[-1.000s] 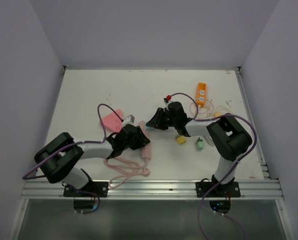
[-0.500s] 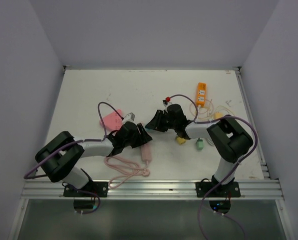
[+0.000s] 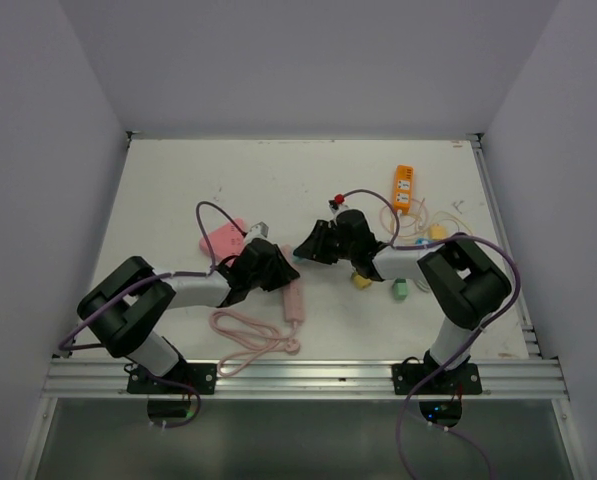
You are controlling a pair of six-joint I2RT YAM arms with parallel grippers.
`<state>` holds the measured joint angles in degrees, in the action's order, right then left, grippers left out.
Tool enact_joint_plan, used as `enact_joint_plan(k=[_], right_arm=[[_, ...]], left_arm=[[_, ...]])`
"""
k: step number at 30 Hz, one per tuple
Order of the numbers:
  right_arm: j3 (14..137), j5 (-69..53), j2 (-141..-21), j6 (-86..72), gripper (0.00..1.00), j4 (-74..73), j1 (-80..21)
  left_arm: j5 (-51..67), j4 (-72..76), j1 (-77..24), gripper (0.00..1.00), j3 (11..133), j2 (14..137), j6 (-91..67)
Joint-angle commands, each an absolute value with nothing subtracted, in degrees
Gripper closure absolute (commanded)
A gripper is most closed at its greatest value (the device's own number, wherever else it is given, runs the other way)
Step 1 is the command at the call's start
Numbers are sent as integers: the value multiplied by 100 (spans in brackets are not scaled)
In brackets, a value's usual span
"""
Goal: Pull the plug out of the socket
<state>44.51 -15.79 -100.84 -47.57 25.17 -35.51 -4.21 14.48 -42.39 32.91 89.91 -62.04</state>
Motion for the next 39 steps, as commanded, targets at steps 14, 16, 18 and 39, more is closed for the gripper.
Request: enact_joint_plan(k=[14,16,18,39], right_arm=[[3885,-1793,-9132,-4913,100,3085,-3507],[3867,-1906,-9106,-4966,100,3190,-3402],[3806,-2161,-9097,-5123,100,3487,-3340],[3885,-1354,-7919,-4614,100,1855,-2997]], left_arm=[[-1099,-202,-4052,100,3015,9562,-6521],[-1090,-202,-4052,100,3032,9589,-6521],[-1072,-202,-4052,100,3050,9641,-6495],[-1090,-343,-4052,100,3182,9826,-6495]])
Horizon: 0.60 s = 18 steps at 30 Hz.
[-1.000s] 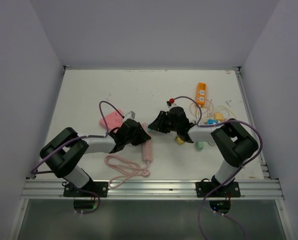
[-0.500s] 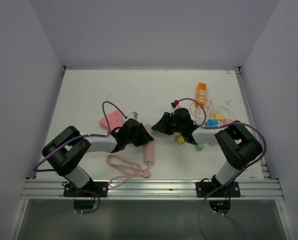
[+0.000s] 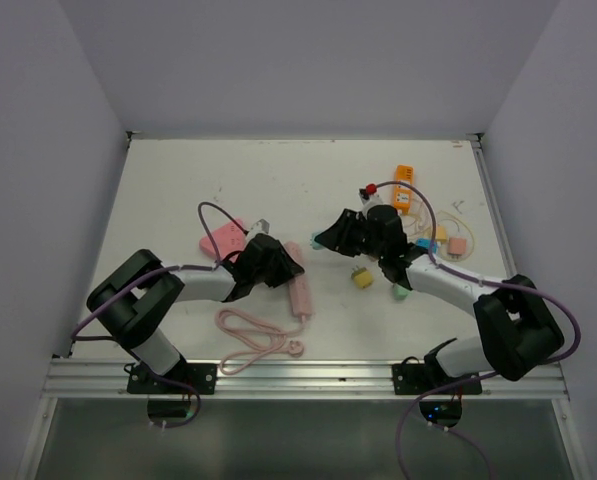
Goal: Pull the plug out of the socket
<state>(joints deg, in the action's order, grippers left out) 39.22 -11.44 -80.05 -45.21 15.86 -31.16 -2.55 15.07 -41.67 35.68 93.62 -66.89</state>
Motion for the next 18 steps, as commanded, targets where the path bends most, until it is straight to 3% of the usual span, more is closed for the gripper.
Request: enact_joint_plan(k=[1,14,18], right_arm=[[3859,-1319,-7875,-4588,100,1828,-2919],[3138,-1178,-7708,-4377,100,1362,-1609],[3085,-1230,-7936,-4394,84,1397,-1538]], left_arm=[[-1099,-334,-4060,100,3173,9791,-6495],[-906,103,-4060,100,3094,9677,-6293],[-844,167,-4052,100,3155,9677,-6109]])
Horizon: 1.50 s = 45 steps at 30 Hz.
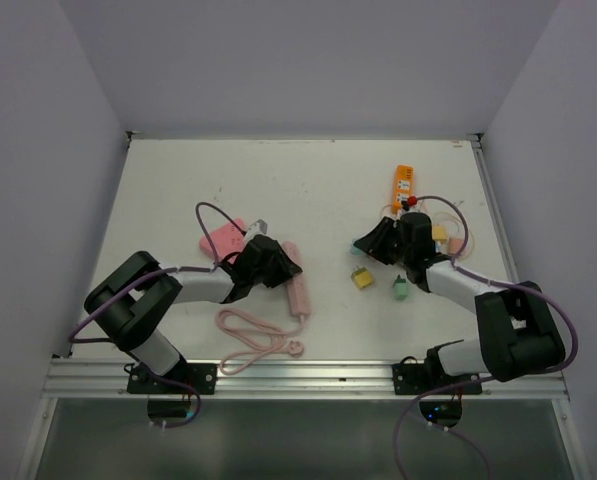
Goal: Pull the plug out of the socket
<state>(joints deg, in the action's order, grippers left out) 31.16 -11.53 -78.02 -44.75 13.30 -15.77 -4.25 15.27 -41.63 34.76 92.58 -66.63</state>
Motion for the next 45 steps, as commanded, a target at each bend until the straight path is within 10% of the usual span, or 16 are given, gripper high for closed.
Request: enact_joint_plan(k=[1,10,27,45], right_arm=[[3094,-1265,-7980,-4395,76,1397,-1529],[3243,-1187,-7840,-4192,29,915,-1521],[3472,-1046,-5670,-3296,15,-896,-1521],[3735,-1055,-4755,-3015,11,-1784,-1521]], left_arm=[[-852,176,-4052,100,3164,9685,-6074],[-1037,-228,-3938,100,3805,9896,-5468],[-888,-1248,-2409,98,7030,11600,-3850],[-167,-1301,-1978,19,7041,10884,-3322]])
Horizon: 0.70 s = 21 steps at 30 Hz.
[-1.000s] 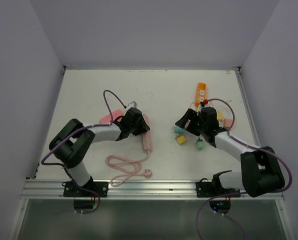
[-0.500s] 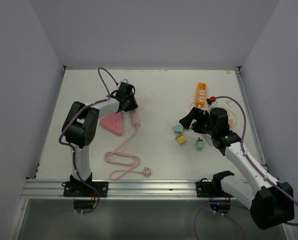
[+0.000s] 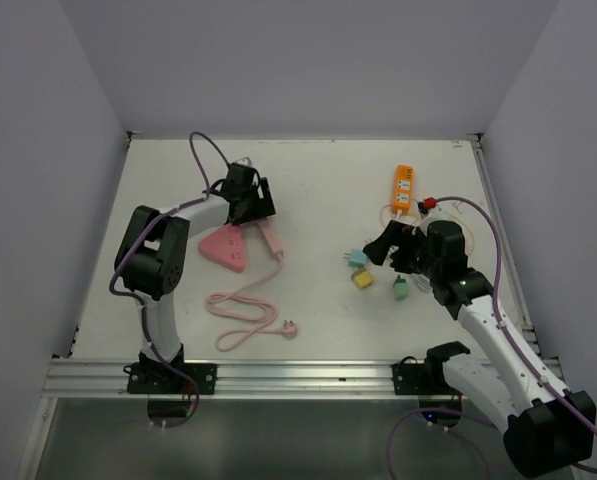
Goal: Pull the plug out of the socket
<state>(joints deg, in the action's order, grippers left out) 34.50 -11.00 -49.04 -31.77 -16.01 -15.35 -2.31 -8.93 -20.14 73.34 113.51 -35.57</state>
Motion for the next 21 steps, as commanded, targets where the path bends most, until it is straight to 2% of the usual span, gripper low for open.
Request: enact_joint_plan(k=[1,9,15,21], right_arm=[[3761,-1055,-4737,-2989,11,-1819,-1521],[3858,-967,-4483,-2900,11,-2091,-1521],[3867,-879,-4316,-2830,11,-2294,-1521],[3814,-826,-4078,-2804,11,-2478,-1529]], left_arm=[[-123,-1309,-1986,17,6936,10750,-3314],[-299,-1722,-2241,16,6320,9082,-3129],[-606,-2083,-2898,15,5398,7834,-3453],[-571,-2416,-3838,24,4203,6954,-4340]])
